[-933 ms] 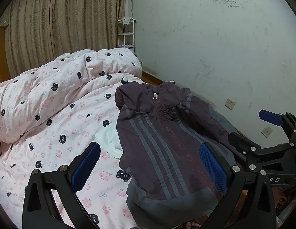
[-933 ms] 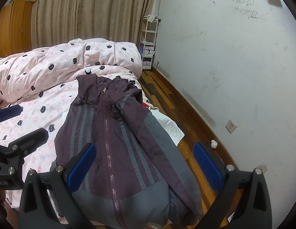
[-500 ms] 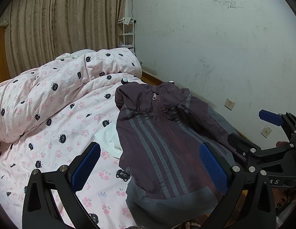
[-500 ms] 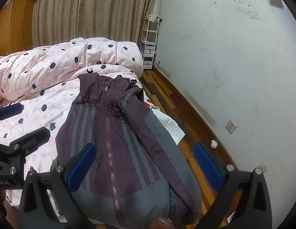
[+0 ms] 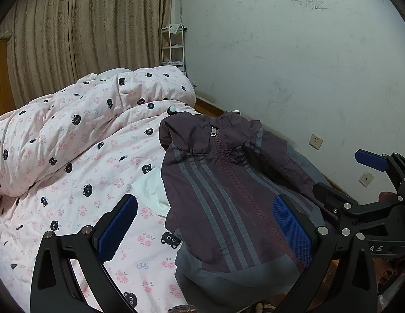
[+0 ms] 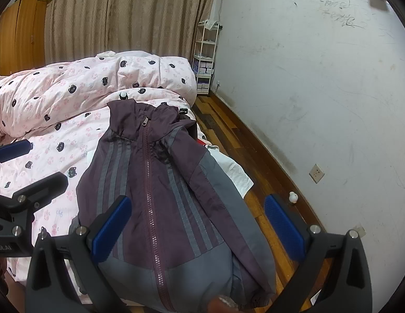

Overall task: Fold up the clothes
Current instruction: 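Move both grippers over the purple jacket toward its hood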

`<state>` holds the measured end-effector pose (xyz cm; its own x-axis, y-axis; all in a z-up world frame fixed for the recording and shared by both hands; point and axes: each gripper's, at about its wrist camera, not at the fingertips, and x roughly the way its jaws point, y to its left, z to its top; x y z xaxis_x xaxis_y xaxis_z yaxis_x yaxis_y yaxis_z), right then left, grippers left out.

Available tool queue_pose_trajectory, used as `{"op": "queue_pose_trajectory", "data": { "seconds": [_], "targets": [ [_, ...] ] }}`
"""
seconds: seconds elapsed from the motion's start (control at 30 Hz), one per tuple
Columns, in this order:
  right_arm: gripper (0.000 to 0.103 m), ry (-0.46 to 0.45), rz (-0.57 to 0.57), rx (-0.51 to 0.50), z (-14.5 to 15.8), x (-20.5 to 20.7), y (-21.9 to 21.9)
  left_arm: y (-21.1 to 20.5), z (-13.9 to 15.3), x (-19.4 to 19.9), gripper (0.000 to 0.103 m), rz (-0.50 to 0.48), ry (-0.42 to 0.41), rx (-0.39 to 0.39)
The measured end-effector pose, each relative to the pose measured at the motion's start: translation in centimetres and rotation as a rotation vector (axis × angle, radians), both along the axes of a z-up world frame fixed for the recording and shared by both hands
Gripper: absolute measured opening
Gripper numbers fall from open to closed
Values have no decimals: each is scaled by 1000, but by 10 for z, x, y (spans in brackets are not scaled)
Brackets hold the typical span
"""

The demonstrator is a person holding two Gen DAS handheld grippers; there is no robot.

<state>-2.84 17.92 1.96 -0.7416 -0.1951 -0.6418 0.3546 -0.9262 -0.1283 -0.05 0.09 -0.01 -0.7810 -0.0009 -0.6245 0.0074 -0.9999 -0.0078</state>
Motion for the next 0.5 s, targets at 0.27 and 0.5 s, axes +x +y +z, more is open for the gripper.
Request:
{"op": "queue_pose_trajectory", "data": {
  "seconds": [0.27, 0.5],
  "targets": [
    [103, -9, 7, 0, -5, -2, -2, 1, -2, -3, 103, 3, -6, -7],
    [103, -17, 13, 6, -11, -5, -5, -2, -7, -5, 103, 6, -12, -3]
  ]
}}
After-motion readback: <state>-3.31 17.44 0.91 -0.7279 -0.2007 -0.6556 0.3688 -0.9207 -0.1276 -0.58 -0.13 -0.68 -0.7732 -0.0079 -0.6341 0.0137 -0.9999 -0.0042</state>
